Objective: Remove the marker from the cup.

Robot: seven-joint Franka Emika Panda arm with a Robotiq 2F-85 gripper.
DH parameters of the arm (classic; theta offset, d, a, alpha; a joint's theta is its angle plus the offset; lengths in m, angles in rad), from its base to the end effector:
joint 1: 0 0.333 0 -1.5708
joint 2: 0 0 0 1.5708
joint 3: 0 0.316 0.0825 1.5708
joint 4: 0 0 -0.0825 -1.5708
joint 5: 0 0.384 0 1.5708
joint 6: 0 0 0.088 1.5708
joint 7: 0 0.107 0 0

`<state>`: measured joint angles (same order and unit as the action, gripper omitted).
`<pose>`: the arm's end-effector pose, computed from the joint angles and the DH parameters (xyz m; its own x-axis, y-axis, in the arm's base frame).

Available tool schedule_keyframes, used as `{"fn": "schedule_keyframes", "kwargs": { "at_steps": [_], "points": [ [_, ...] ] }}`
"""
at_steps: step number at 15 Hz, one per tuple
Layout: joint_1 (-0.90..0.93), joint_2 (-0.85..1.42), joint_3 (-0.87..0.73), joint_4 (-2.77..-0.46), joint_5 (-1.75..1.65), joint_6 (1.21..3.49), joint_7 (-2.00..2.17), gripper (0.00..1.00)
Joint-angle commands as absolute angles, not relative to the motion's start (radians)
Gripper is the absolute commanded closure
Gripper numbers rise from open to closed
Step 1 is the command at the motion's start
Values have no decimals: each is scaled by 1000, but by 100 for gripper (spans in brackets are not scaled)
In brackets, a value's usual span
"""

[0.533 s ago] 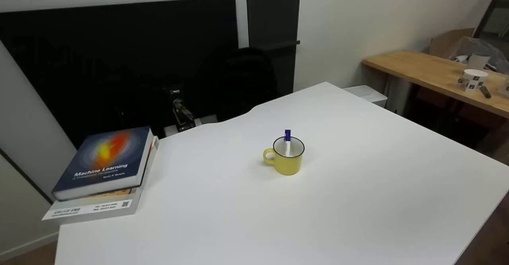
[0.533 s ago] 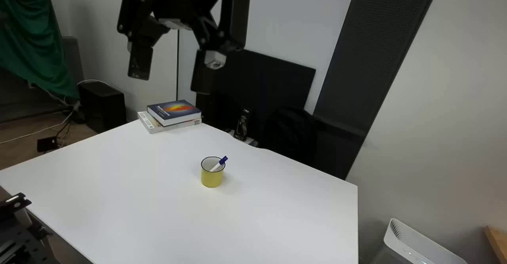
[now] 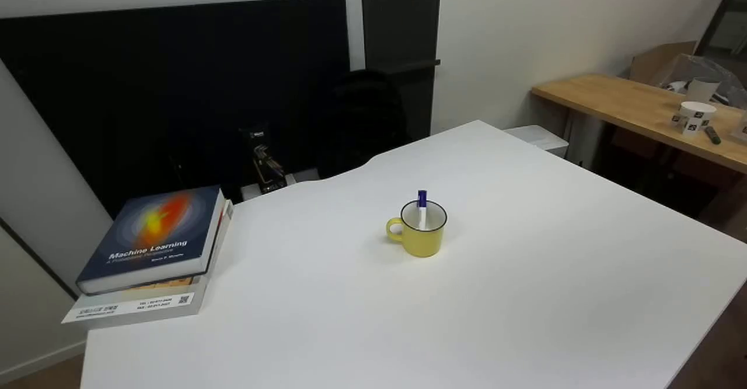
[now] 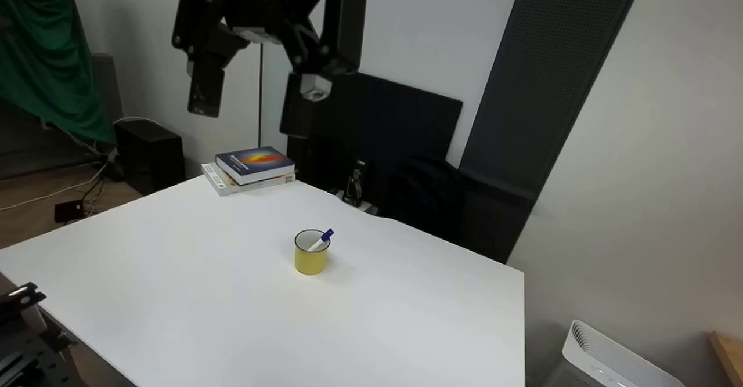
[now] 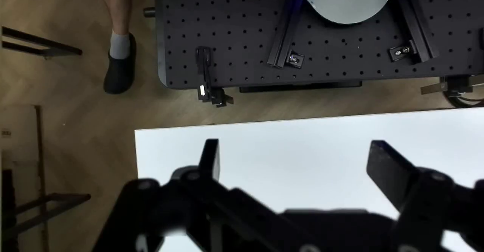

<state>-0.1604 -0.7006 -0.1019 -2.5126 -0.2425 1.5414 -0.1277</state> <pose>0.2919 -0.1087 0.4898 0.9532 -0.0919 -0.2881 -0.0551 -0.9895 0.1333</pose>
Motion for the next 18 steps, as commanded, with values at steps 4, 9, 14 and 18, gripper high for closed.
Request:
{"fn": "schedule_keyframes", "kwargs": {
  "at_steps": [4,9,14,18],
  "points": [
    [-139,-701,-118,-2511,-250,1537,-117,0],
    [-130,-596,-120,-2527,-241,1579,-99,0],
    [-117,-338,-105,-2490,-214,1765,-53,0],
    [-101,-91,-94,-2370,-171,1878,-42,0]
  ]
}}
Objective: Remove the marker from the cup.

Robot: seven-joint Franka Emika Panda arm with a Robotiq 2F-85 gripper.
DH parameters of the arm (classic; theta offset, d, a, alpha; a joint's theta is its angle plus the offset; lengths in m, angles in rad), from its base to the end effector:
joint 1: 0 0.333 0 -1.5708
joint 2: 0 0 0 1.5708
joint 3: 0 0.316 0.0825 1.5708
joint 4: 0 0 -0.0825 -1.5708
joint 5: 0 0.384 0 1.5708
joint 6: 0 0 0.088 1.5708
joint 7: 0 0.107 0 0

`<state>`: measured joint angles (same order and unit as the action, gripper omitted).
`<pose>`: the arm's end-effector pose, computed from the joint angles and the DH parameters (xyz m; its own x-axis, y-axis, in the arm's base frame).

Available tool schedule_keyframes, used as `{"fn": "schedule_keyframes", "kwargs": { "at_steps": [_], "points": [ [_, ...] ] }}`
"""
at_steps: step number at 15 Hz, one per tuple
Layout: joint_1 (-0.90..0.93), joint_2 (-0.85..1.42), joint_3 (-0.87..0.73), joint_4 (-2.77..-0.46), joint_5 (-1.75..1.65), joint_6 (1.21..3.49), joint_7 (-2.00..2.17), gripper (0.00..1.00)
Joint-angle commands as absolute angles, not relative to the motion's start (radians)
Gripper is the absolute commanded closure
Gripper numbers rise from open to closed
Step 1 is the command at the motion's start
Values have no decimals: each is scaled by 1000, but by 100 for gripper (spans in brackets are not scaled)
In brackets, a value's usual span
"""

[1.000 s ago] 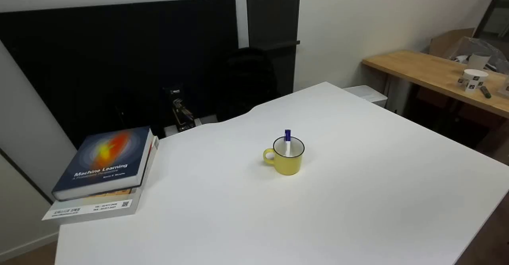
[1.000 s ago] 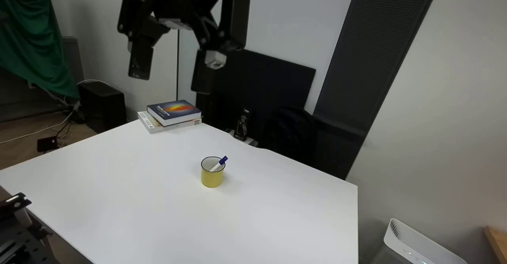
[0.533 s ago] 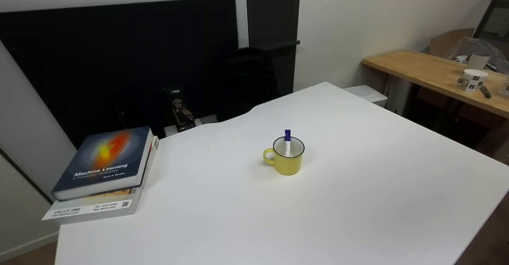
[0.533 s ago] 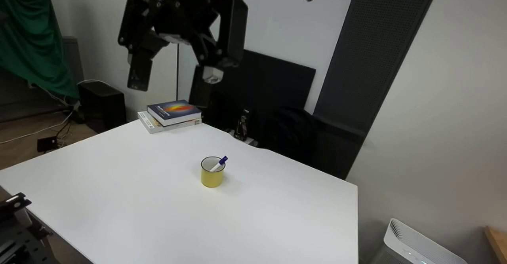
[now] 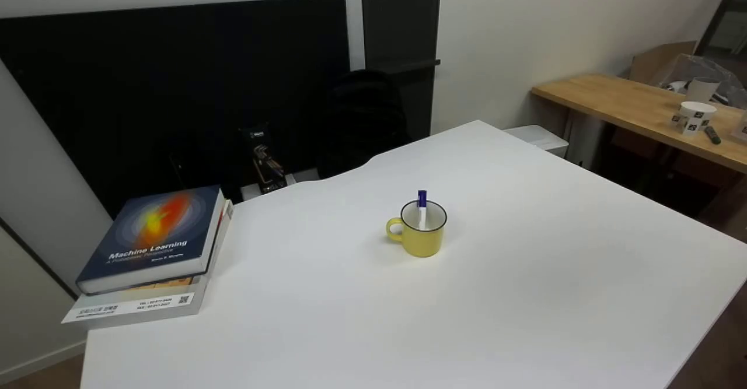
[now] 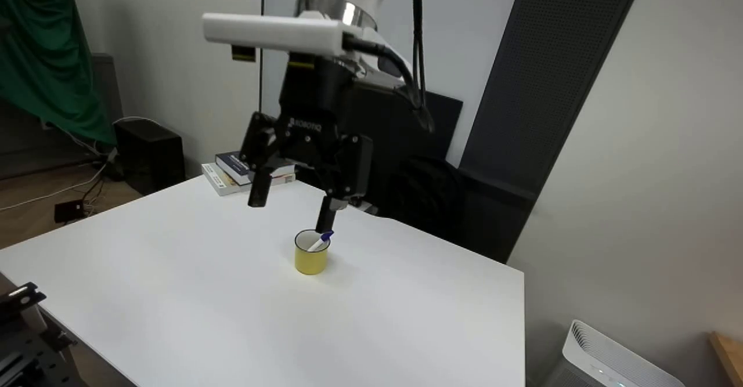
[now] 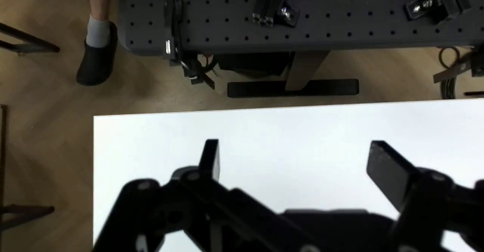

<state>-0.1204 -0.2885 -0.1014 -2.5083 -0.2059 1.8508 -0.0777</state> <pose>0.3767 -0.1006 0.3618 0.9255 -0.0581 -0.3742 -0.0196 -0.9942 0.1057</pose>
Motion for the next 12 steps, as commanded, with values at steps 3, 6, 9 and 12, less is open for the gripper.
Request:
{"fn": "schedule_keyframes", "kwargs": {
  "at_steps": [3,6,9,12],
  "points": [
    [-88,92,-84,-2235,-128,1930,-35,0],
    [-74,264,-67,-2076,-73,1950,-15,0],
    [-66,406,-52,-1921,-24,1933,-11,0],
    [-58,540,-36,-1766,16,1898,-6,0]
  ]
}}
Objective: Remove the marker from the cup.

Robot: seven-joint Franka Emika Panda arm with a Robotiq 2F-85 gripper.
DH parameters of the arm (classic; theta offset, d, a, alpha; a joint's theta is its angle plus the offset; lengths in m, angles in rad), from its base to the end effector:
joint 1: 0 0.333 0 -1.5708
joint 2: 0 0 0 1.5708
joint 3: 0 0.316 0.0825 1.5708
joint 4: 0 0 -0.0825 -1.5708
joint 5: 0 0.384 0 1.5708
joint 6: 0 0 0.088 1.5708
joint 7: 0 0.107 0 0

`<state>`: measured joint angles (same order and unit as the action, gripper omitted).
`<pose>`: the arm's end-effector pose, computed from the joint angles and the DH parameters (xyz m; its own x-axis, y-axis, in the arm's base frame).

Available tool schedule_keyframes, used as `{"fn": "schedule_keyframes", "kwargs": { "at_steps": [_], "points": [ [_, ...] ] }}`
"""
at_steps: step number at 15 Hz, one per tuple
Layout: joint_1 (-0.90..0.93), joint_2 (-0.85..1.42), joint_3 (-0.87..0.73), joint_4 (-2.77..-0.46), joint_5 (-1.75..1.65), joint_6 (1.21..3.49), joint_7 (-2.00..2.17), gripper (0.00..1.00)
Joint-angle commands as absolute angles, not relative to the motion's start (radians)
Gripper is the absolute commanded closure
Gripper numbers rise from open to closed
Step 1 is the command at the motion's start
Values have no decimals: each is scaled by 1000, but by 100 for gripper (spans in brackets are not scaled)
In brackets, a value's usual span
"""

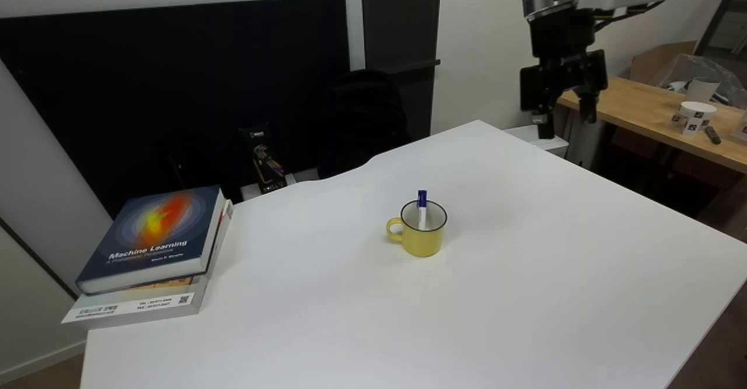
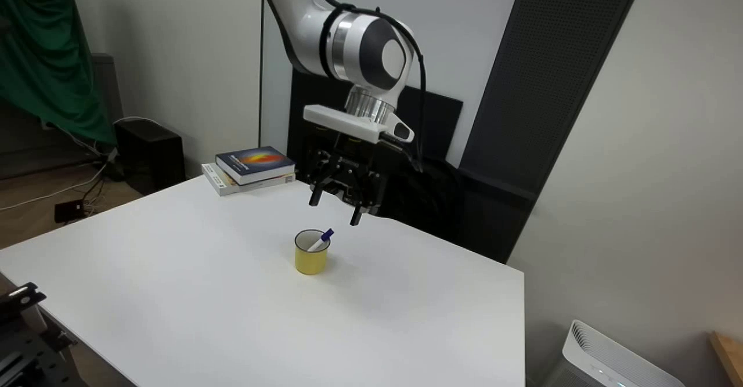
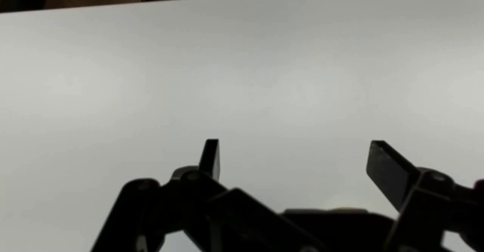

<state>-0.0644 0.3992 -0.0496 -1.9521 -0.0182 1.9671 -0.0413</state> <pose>0.5675 -0.0656 0.2486 0.9248 -0.0609 -0.3755 -0.0590 -0.9981 0.0167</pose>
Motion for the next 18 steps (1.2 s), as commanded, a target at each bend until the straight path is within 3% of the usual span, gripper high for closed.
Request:
{"fn": "schedule_keyframes", "kwargs": {
  "at_steps": [1,18],
  "points": [
    [-55,577,-33,-1722,22,1888,-1,0],
    [-60,1154,-1,-954,163,1581,95,0]
  ]
}}
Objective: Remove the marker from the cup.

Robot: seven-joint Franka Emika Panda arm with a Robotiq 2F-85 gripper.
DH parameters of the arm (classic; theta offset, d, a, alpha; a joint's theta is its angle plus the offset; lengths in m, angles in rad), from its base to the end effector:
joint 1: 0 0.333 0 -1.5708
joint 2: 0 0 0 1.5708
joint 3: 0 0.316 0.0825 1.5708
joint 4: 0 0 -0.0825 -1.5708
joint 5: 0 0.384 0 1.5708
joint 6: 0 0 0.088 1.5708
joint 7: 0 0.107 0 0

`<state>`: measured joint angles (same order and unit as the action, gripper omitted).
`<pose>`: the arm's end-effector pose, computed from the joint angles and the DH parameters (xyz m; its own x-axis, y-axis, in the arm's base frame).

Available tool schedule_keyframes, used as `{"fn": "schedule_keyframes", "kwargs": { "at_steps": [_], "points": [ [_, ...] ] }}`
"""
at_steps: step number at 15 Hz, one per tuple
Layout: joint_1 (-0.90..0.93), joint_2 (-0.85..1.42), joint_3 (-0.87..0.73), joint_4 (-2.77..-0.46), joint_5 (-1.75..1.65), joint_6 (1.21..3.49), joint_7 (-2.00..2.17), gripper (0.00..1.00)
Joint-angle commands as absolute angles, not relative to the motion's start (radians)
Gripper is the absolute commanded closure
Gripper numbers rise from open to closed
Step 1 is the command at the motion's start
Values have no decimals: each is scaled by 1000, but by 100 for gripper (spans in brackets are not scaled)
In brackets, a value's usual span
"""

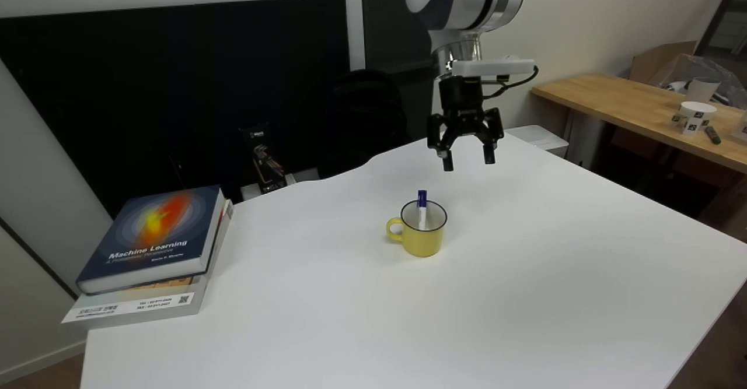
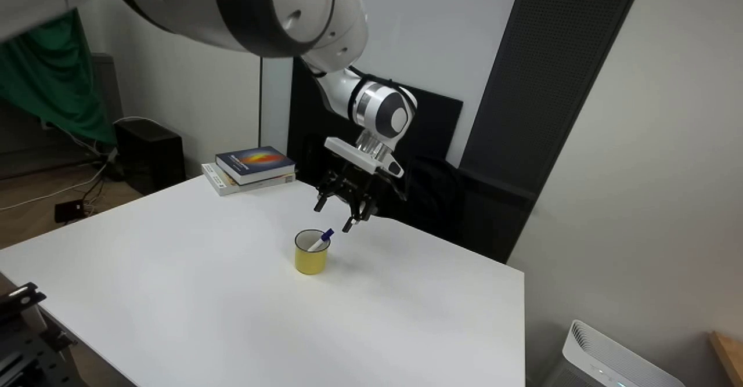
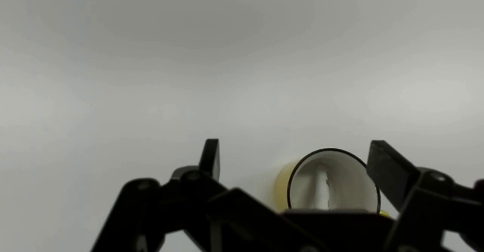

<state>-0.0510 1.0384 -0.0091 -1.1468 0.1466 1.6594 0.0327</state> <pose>0.6981 -0.0260 0.1324 0.8571 -0.0970 -0.5059 -0.1672 -0.9813 -0.0951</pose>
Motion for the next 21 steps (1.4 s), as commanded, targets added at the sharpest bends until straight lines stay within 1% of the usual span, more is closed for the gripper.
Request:
{"fn": "schedule_keyframes", "kwargs": {
  "at_steps": [1,6,12,19,21],
  "points": [
    [-62,1183,-2,-915,165,1570,107,0],
    [-64,1324,-7,-731,175,1508,153,0],
    [-66,1435,-3,-589,192,1446,214,0],
    [-75,1465,18,-493,194,1471,282,0],
    [-64,1420,2,-585,183,1496,235,0]
  ]
}}
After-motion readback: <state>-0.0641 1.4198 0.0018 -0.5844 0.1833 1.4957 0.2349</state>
